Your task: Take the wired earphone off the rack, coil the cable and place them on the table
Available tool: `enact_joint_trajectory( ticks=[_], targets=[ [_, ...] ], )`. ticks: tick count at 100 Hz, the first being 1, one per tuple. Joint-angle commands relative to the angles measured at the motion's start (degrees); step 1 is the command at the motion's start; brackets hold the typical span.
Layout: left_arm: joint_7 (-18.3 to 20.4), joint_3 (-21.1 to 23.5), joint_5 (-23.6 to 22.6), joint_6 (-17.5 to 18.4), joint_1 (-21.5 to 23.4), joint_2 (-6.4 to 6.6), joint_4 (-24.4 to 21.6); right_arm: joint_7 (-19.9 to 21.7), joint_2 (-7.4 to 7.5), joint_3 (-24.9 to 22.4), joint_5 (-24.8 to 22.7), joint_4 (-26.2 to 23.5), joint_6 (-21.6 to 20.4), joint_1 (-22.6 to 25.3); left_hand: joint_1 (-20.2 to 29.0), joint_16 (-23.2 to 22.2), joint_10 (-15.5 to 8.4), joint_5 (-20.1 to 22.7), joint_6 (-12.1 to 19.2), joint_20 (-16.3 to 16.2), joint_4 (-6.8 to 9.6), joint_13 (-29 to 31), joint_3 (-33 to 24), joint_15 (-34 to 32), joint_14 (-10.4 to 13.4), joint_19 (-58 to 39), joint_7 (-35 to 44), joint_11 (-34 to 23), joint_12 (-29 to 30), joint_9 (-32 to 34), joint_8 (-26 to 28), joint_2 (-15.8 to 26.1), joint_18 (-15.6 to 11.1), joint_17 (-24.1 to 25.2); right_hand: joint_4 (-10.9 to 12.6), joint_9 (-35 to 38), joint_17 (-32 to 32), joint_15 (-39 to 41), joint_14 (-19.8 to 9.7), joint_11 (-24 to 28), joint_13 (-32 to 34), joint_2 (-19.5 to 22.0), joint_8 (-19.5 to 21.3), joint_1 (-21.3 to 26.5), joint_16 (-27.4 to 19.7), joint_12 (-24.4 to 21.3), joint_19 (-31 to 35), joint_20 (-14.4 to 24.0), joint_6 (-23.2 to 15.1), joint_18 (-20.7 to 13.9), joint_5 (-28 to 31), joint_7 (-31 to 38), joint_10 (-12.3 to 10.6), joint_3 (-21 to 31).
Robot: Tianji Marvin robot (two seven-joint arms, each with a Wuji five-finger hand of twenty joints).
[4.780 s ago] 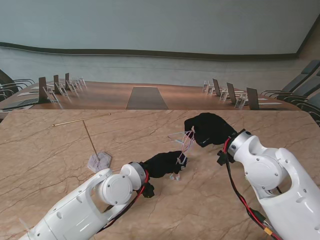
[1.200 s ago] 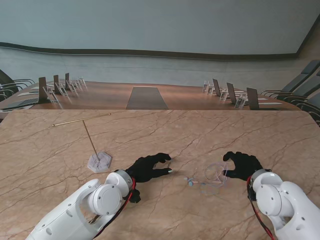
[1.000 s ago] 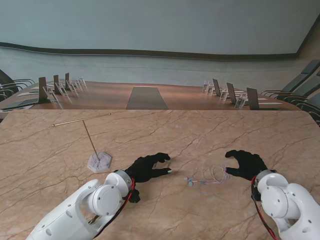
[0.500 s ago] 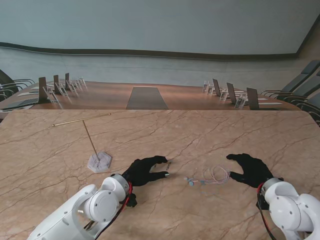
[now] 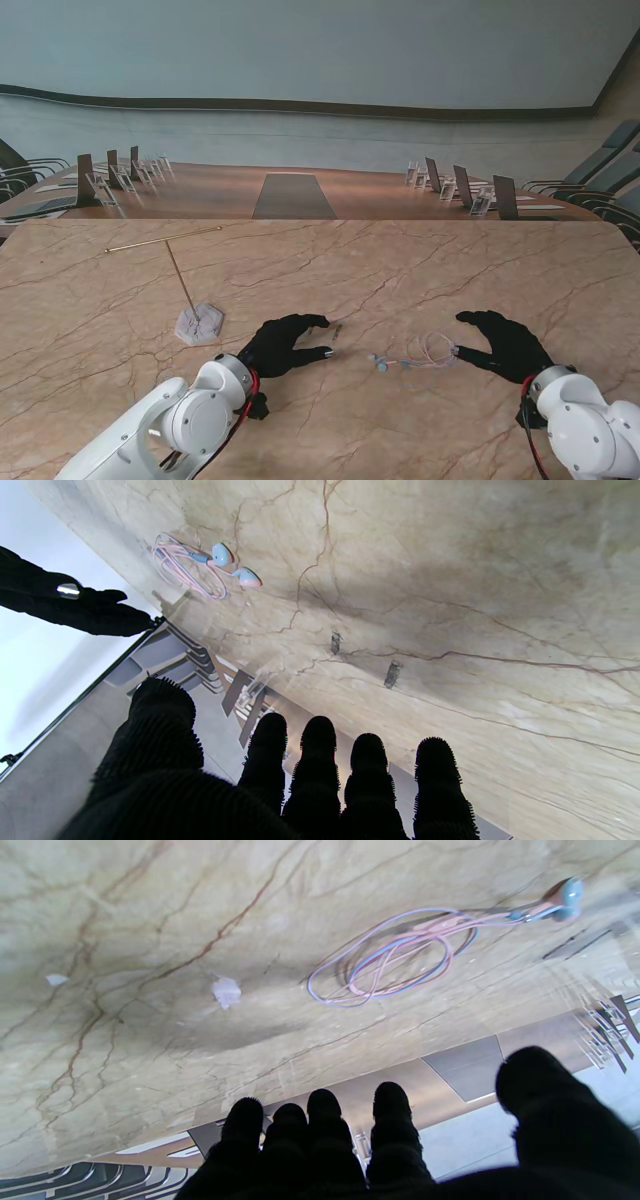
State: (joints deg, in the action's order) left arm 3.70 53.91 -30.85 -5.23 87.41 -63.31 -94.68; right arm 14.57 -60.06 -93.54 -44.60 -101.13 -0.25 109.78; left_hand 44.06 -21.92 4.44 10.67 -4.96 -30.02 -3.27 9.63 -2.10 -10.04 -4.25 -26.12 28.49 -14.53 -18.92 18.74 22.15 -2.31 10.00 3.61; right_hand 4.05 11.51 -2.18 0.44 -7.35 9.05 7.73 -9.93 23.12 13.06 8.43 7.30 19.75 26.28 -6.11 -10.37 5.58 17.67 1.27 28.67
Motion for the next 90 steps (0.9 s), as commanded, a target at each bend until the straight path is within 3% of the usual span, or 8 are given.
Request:
enact_joint_trajectory(
  ticks=[1,18,21,24,44,90],
  targets=[
    [0.2,0.4,-0.5,0.3,1.7,0.29,-1.1,-0.2,-0.43,-0.3,0.2,-1.3,-0.5,2.0,-0.3,1.1,-2.0,0.7,1.2,0.7,2.03,-2.2,1.4,1.2,2.5,4.1,-2.0,1.1,1.8,-2.0,-0.9,2.6,-2.5,0.6,-2.8,-1.7,-0.2,-1.5,-3.9,-1.7,-2.5,1.8,-0.4,-2.8,-1.6,-0.9,-2.7,1.4,-0.7,-3.6,-0.1,-2.3,-0.7,-0.9],
    [0.5,2.1,-2.3,0.6,4.2,0.70,-2.3,-1.9,-0.89,-1.6,1.1,-3.4,-1.5,5.6,-1.9,2.2,-2.5,0.4,1.1,-0.3,2.09,-3.8,2.3,2.4,3.3,9.9,-3.0,1.4,2.7,-3.5,-1.6,3.6,-3.6,0.9,-3.9,-2.2,0.2,-1.8,-4.0,-3.2,-2.7,2.4,0.2,-4.1,-2.5,-1.6,-4.2,1.5,-1.3,-4.0,-0.7,-5.7,-1.0,-0.9],
    [0.5,2.4,-2.4,0.6,4.6,0.75,-2.5,-2.4,-1.02,-1.8,1.5,-3.7,-1.6,6.2,-2.0,2.2,-2.5,0.3,1.2,-0.4,2.07,-3.9,2.3,2.4,3.5,10.1,-3.1,1.4,2.7,-3.7,-1.6,3.7,-3.6,1.0,-4.3,-2.0,0.6,-1.9,-3.9,-3.6,-2.6,2.3,5.3,-4.1,-3.0,-1.7,-5.5,2.4,-1.3,-4.0,0.6,-10.9,-0.9,-0.8],
    [0.4,2.8,-2.6,0.5,5.0,0.77,-2.6,-3.0,-1.14,-1.8,1.9,-3.9,-1.7,6.7,-2.1,2.2,-2.5,0.4,1.1,-0.6,2.06,-4.0,2.3,2.5,3.5,10.2,-3.1,1.4,2.7,-3.8,-1.6,3.7,-3.6,1.0,-4.3,-2.0,0.6,-1.9,-3.9,-3.6,-2.6,2.2,6.6,-4.0,-3.0,-1.7,-5.7,2.6,-1.3,-4.0,0.8,-11.8,-0.9,-0.8],
    [0.0,5.0,-4.1,0.5,7.8,0.96,-3.7,-5.2,-1.70,-2.0,4.1,-4.9,-2.4,9.1,-2.3,2.3,-2.8,0.3,1.2,-1.1,1.99,-4.5,2.3,2.8,3.7,11.9,-3.3,1.5,2.8,-4.2,-1.7,4.0,-3.8,0.8,-4.4,-2.1,1.3,-1.9,-3.8,-5.0,-2.7,2.2,7.7,-3.6,-4.1,-1.9,-7.5,1.4,-1.3,-4.1,1.6,-15.9,-0.9,-1.0],
    [-0.3,6.1,-5.5,1.2,8.2,1.04,-4.0,-6.8,-2.04,-1.5,6.0,-3.9,-2.4,8.4,-1.7,2.4,-3.1,0.0,1.3,-3.3,1.96,-4.8,2.2,3.0,3.9,15.8,-3.1,1.3,3.0,-4.7,-1.6,4.1,-4.1,-0.2,-4.3,-2.0,1.2,-1.7,-3.3,-4.0,-2.7,2.1,10.3,-2.2,-3.6,-1.5,-7.2,1.8,-0.6,-4.0,2.0,-15.0,-0.5,-1.1]
  ],
)
